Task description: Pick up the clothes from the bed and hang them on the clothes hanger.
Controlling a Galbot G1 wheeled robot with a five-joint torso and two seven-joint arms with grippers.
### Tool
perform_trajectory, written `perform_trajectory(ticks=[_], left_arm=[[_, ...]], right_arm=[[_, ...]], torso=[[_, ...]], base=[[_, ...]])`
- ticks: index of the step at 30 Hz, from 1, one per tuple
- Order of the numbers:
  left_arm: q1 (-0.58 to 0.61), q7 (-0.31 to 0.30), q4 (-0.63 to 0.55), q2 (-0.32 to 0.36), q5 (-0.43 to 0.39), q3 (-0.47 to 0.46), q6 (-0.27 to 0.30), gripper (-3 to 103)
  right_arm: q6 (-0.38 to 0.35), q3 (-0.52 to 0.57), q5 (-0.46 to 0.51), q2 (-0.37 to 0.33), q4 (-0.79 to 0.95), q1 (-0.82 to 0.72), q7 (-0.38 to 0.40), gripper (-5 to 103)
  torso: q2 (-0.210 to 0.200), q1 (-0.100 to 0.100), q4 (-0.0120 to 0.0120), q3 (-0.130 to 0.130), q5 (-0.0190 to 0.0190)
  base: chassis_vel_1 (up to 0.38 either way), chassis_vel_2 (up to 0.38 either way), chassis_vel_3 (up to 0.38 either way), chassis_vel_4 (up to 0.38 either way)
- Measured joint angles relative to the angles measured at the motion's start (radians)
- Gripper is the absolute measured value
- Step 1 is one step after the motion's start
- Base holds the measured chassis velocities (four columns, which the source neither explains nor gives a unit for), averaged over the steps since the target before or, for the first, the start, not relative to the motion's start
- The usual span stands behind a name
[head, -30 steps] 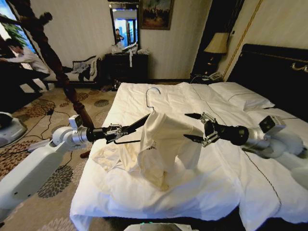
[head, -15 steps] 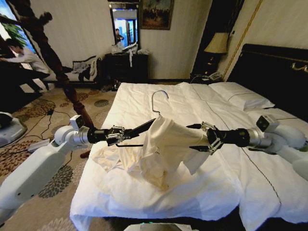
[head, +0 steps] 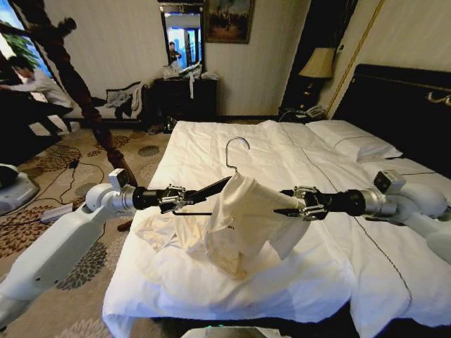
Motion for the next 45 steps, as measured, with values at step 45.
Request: perform_trajectory(ticks=[45], left_arm=[[-0.065,0.012,0.008,0.021,0.041,0.021,-0.056,16]], right_arm=[[-0.02,-0.006,0.002,0.024,0.035,-0.019,0.023,22]], torso=[[0.0,0.0,-0.0001,0.0,0.0]], base=[[0.0,0.0,0.0,0.0]])
